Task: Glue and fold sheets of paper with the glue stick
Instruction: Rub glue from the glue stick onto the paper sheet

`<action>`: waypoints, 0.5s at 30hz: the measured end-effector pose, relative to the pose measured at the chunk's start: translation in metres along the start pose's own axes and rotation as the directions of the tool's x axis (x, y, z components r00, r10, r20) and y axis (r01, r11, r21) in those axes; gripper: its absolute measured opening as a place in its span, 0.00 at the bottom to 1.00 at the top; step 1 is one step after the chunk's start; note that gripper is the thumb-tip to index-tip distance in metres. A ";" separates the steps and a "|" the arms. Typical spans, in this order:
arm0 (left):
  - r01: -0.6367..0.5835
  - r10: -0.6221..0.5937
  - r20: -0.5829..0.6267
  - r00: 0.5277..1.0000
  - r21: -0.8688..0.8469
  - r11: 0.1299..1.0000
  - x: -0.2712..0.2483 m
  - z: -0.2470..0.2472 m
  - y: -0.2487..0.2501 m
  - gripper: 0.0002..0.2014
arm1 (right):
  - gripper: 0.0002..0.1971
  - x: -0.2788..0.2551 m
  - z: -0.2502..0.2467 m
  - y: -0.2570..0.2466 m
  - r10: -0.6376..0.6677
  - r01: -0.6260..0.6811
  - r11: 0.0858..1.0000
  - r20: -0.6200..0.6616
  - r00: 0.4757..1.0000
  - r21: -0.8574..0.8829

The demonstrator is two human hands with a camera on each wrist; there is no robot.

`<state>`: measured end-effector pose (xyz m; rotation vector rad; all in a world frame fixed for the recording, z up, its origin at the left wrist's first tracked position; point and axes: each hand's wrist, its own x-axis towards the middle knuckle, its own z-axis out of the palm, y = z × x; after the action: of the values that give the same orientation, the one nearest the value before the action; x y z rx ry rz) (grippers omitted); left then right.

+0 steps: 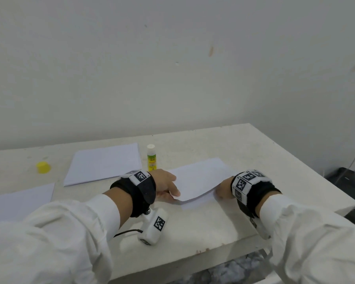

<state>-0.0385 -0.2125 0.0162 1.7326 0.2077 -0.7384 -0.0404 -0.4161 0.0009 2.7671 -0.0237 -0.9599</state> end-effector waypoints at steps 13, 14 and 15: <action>0.048 0.024 -0.119 0.993 0.565 0.824 -0.038 -0.128 -0.054 0.28 | 0.22 0.031 -0.052 -0.029 0.119 -0.094 0.988 -0.223 0.967 0.122; 0.065 0.014 -0.132 0.991 0.576 0.815 -0.042 -0.136 -0.058 0.29 | 0.25 0.016 -0.066 -0.048 0.076 -0.024 0.977 -0.236 0.969 0.213; 0.080 0.008 -0.144 0.990 0.596 0.799 -0.048 -0.143 -0.061 0.30 | 0.29 0.011 -0.073 -0.065 0.037 0.032 0.963 -0.245 0.969 0.269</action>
<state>-0.0540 -0.0504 0.0111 2.4026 0.1025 -0.7598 0.0098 -0.3397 0.0370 3.1187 -0.1285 -0.6429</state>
